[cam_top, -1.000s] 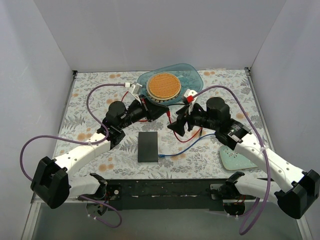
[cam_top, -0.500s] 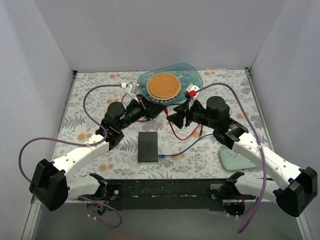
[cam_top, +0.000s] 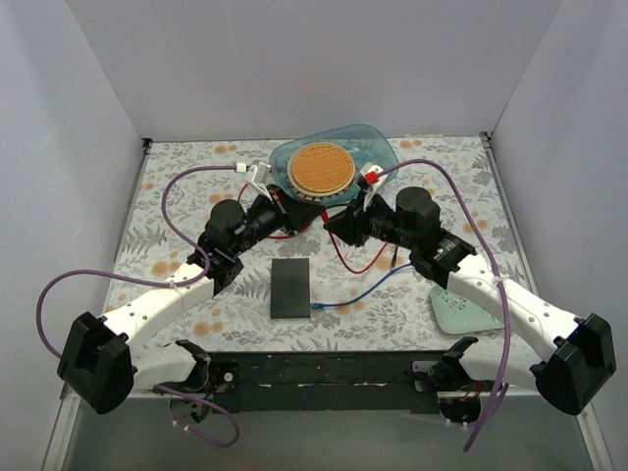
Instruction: Insert the plug into the switch port
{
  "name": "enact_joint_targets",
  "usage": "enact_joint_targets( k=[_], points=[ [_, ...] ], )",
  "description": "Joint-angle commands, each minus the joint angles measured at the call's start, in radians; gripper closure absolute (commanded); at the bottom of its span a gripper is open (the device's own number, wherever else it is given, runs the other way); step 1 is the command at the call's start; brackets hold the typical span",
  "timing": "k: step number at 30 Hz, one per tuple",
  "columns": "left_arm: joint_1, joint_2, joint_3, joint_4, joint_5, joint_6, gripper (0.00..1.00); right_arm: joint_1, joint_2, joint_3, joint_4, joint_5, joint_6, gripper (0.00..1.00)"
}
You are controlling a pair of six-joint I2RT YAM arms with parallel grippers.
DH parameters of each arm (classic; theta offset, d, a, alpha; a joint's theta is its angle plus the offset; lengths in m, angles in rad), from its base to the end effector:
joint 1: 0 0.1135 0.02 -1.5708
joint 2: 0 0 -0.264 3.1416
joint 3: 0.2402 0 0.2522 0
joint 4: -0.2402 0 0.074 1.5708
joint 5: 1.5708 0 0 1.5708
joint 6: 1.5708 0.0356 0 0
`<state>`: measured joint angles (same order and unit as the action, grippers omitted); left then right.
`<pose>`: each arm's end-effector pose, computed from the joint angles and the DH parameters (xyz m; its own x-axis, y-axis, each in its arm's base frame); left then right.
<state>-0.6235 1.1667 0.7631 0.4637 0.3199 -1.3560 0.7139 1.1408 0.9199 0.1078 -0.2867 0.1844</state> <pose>0.2148 -0.1683 0.3217 -0.7801 -0.5813 -0.2312 0.2201 0.0909 -0.9712 0.1971 0.1841 0.3461 -0.2380 0.0266 -0.9709 -0.8105 0.5454 0.2136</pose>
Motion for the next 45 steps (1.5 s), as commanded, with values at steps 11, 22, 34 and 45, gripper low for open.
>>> enact_joint_targets(
  k=[11,22,34,45],
  points=[
    [0.004,-0.042,0.024,-0.091,-0.05,0.044,0.28,0.002,0.013,0.054,-0.019,0.078,-0.029,0.99],
    [0.021,-0.147,-0.039,-0.419,-0.408,0.071,0.03,0.002,0.023,-0.007,-0.243,0.199,-0.126,0.99],
    [0.051,-0.058,-0.206,-0.591,-0.567,-0.143,0.14,0.002,0.163,-0.032,-0.359,0.104,-0.141,0.99],
    [0.061,0.129,-0.269,-0.38,-0.409,-0.138,0.17,0.041,0.252,-0.047,-0.382,0.029,-0.168,0.99]
  ],
)
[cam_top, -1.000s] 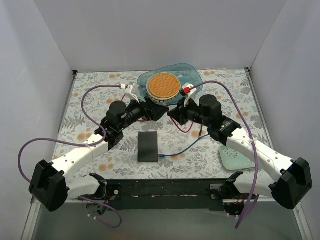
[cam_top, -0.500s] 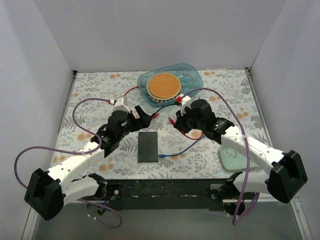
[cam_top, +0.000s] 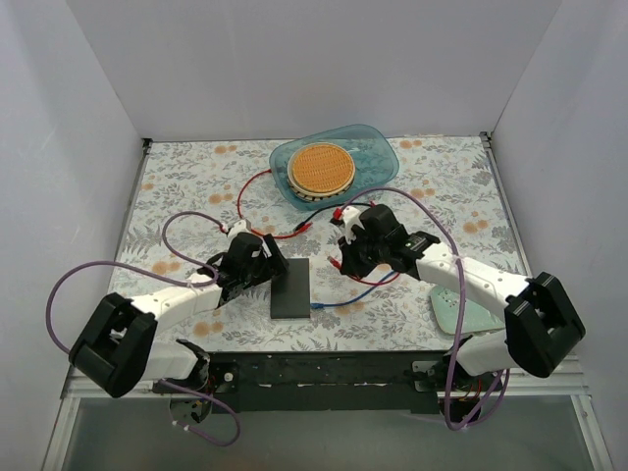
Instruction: Insert the plug into the switch port
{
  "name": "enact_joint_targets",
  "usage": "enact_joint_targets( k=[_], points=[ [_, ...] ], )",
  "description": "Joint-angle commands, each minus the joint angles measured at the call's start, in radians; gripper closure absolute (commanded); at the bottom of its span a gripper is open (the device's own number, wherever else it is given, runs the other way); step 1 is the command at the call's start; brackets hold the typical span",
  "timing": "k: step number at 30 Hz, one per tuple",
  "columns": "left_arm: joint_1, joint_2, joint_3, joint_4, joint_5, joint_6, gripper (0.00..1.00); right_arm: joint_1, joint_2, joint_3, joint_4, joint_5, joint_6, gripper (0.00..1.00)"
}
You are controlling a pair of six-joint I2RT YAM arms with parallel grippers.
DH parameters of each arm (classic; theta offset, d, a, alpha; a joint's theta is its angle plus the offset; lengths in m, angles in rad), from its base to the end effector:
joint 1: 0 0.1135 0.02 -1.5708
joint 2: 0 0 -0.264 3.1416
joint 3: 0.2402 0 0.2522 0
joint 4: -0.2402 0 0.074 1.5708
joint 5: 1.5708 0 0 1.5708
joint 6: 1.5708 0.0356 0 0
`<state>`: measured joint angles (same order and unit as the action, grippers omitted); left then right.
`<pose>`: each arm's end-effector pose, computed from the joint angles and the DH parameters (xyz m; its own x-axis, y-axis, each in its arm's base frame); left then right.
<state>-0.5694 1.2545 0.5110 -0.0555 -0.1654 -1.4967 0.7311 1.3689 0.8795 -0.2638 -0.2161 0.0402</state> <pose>0.2010 -0.1217 0.1646 -0.4786 -0.8616 -0.1693 -0.5697 0.4514 -0.6868 0.2114 0.1999 0.2355 -0.5397 -0.4313 -0.7230 -0.7475 0.6405 0.1759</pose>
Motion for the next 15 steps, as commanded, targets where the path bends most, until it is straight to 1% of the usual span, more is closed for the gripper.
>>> enact_joint_targets(
  k=[1,5,9,11,13,15],
  points=[
    [0.006,0.054,-0.017,0.166,0.114,0.016,0.17,0.028,0.028,-0.005,-0.012,-0.042,-0.028,0.99],
    [0.006,0.114,0.012,0.252,0.164,0.044,0.17,0.059,0.059,-0.002,-0.025,-0.054,-0.037,0.99],
    [0.008,0.176,0.063,0.301,0.234,0.085,0.16,0.071,0.076,0.004,-0.034,-0.058,-0.037,0.99],
    [0.008,0.204,0.101,0.304,0.274,0.116,0.14,0.073,0.081,0.007,-0.038,-0.063,-0.037,0.99],
    [0.008,0.241,0.124,0.29,0.277,0.122,0.13,0.074,0.087,0.009,-0.048,-0.066,-0.037,0.99],
    [0.009,0.249,0.135,0.287,0.279,0.136,0.12,0.076,0.093,0.013,-0.058,-0.072,-0.071,0.99]
  ],
)
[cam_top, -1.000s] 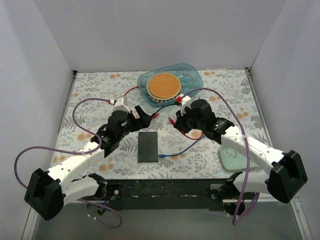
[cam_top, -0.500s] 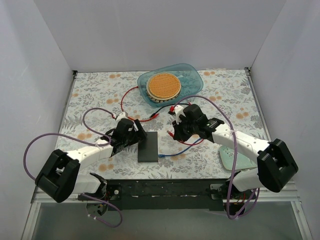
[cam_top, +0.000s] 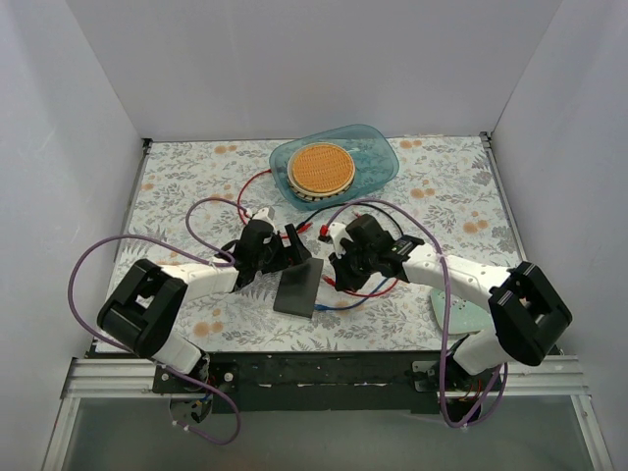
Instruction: Insert the plug into the switch port
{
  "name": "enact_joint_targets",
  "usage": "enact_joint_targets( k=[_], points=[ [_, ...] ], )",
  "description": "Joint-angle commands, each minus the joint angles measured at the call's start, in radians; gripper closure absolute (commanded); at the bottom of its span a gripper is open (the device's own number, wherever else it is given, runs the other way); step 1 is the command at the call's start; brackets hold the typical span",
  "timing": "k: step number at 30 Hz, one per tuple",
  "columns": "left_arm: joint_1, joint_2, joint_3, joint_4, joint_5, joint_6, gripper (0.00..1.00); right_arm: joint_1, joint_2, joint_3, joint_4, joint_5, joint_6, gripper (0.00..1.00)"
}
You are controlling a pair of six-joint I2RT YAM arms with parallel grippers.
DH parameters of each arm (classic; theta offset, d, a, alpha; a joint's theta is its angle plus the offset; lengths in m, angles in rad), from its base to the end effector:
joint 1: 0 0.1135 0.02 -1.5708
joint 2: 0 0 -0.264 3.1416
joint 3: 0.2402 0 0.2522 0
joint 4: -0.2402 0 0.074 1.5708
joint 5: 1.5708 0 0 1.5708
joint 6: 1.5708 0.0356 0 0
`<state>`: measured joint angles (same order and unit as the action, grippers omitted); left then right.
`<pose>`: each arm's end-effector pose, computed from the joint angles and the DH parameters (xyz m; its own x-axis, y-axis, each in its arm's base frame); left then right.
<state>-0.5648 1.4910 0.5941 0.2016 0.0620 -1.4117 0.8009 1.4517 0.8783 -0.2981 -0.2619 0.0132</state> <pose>0.2377 -0.1532 0.1525 -0.6529 -0.7529 -0.0825 -0.4433 0.4681 -0.7645 0.1999 0.2195 0.2102 -0.5433 -0.5421 -0.6410 -0.8024 0.5599 0.2066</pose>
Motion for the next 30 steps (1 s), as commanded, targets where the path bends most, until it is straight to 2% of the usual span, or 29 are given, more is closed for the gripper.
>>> enact_joint_targets(
  k=[1,11,21,30],
  points=[
    [0.006,0.017,0.055,0.021,0.045,0.054,0.11,0.006,0.019,0.014,-0.033,-0.025,-0.047,0.99],
    [0.092,-0.081,0.032,-0.106,0.024,0.105,0.09,0.024,0.067,0.037,-0.085,0.049,-0.108,0.99],
    [0.106,-0.107,-0.027,-0.076,0.165,0.094,0.14,0.087,0.151,0.076,-0.088,0.113,-0.13,0.99],
    [0.106,-0.1,-0.053,-0.056,0.208,0.077,0.16,0.118,0.187,0.114,-0.092,0.141,-0.148,0.99]
  ],
)
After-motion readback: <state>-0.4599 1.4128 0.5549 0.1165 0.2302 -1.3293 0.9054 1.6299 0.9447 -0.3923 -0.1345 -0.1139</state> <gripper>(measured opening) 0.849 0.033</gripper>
